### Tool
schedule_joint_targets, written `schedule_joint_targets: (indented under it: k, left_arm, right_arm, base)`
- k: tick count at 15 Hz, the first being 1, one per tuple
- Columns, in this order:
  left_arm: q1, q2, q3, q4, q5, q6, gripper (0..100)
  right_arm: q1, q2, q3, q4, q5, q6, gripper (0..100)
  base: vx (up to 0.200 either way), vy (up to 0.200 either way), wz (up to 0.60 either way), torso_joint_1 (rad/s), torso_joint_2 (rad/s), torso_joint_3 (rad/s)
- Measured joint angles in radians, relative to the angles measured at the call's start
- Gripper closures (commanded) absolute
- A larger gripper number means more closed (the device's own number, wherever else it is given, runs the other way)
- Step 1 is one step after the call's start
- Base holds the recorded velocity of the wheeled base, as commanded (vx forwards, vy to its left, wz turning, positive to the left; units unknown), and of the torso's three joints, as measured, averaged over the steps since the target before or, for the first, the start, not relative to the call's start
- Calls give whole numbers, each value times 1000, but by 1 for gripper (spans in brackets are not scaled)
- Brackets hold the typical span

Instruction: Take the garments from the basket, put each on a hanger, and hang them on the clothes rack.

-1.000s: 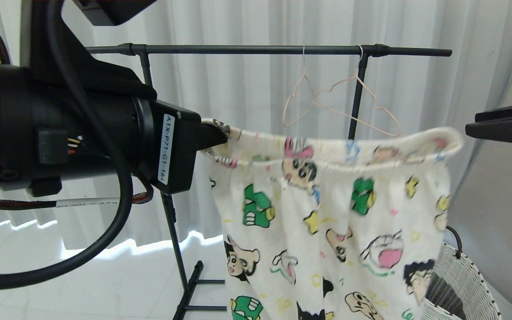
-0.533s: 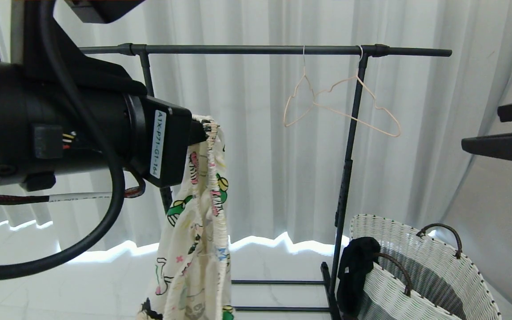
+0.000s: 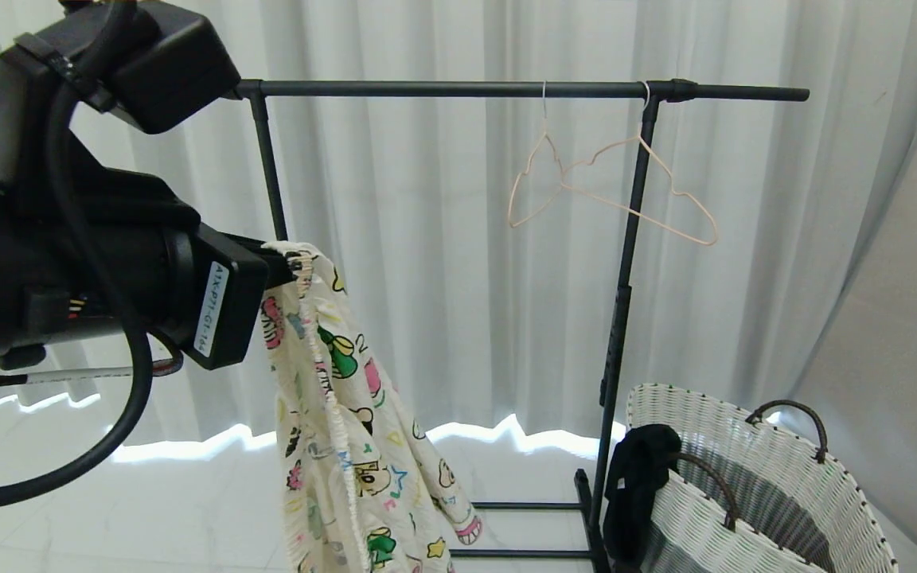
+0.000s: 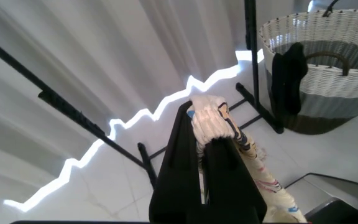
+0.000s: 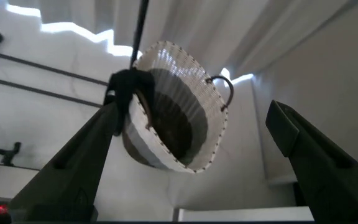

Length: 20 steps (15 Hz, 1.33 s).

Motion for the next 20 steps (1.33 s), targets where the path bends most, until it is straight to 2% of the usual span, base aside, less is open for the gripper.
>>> schedule_joint_targets:
  k: [5,7,10,20]
  left_arm:
    - [53,-20,37,-27,1,-4,100]
    - [64,-26,48,-43,0,-4,100]
    - [92,-29,60,-46,2,-3,100]
    - [122,-63,95,-46,4,1,100]
  right_arm:
    - [-13,-29,100,-5,-93,-32,0]
    - [-13,-39,121,-57,-68,-12,0]
    - [-13,-44,137,-167,8,18,0]
    - [-13,-46,140,-187,35,28,0]
  base:
    - [0,0,0,0,0,0]
    - [0,0,0,13,-28,-25]
    - [0,0,0,103,-305,-203]
    - [0,0,0,183,-458,-278]
